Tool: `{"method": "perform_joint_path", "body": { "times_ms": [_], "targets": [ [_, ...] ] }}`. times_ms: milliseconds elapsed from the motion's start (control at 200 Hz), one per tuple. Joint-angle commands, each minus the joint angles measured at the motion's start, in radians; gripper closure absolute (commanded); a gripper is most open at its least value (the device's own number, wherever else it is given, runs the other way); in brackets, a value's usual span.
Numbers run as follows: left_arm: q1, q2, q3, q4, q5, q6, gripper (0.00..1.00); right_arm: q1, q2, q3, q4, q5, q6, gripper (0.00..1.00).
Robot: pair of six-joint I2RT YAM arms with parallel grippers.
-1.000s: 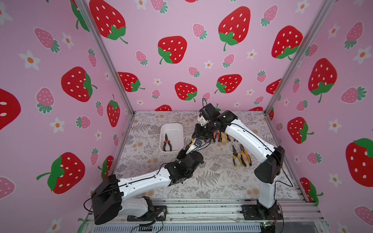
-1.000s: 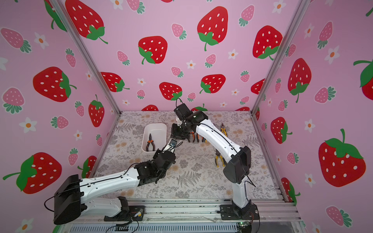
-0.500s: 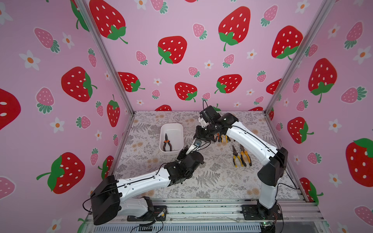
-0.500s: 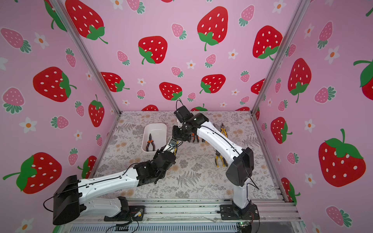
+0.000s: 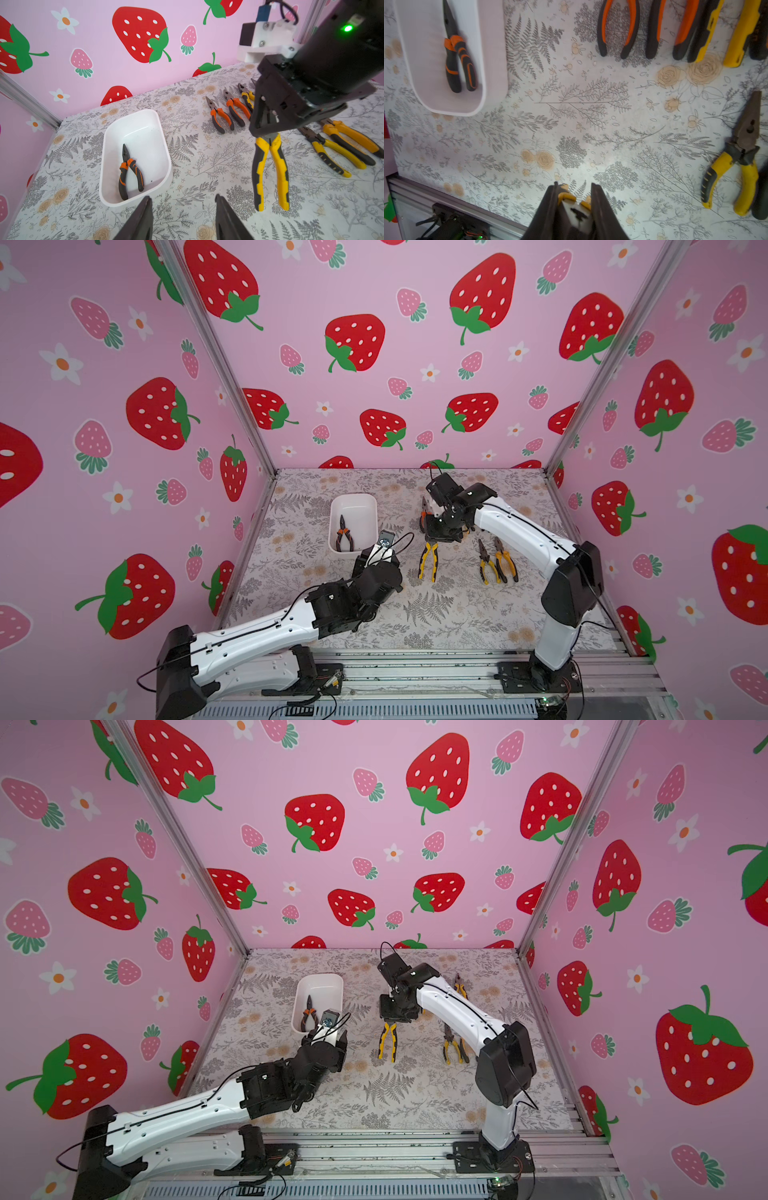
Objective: Take the pliers out of the storage box
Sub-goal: Place the pliers at the center of the board.
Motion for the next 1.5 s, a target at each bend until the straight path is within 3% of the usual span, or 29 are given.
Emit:
{"method": "perform_joint_path", "body": {
  "times_ms": [0, 170, 445, 770, 985, 1496],
  "targets": [
    [-0.011, -0.009, -0.031, -0.053, 0.003, -0.065, 0.51, -0.073, -0.076, -0.113, 0.036, -0.100, -0.091, 1.00],
    [-0.016, 0.008, -0.053, -0.024, 0.022, -0.083, 0.52, -0.160, -0.092, -0.194, 0.029, -0.089, -0.228, 1.00],
    [-0.016, 0.041, -0.049, -0.011, 0.047, -0.071, 0.53, -0.187, 0.020, -0.152, -0.030, 0.149, -0.343, 1.00],
    [-0.017, 0.024, -0.049, -0.029, 0.062, -0.071, 0.54, -0.277, 0.142, -0.137, 0.025, 0.081, -0.311, 1.00],
    [-0.017, 0.019, -0.052, -0.031, 0.062, -0.071, 0.54, -0.292, 0.212, -0.129, 0.030, 0.090, -0.321, 0.92],
    [-0.017, 0.033, -0.043, -0.030, 0.069, -0.065, 0.54, -0.315, 0.293, -0.131, 0.053, 0.129, -0.297, 0.88]
  ]
}}
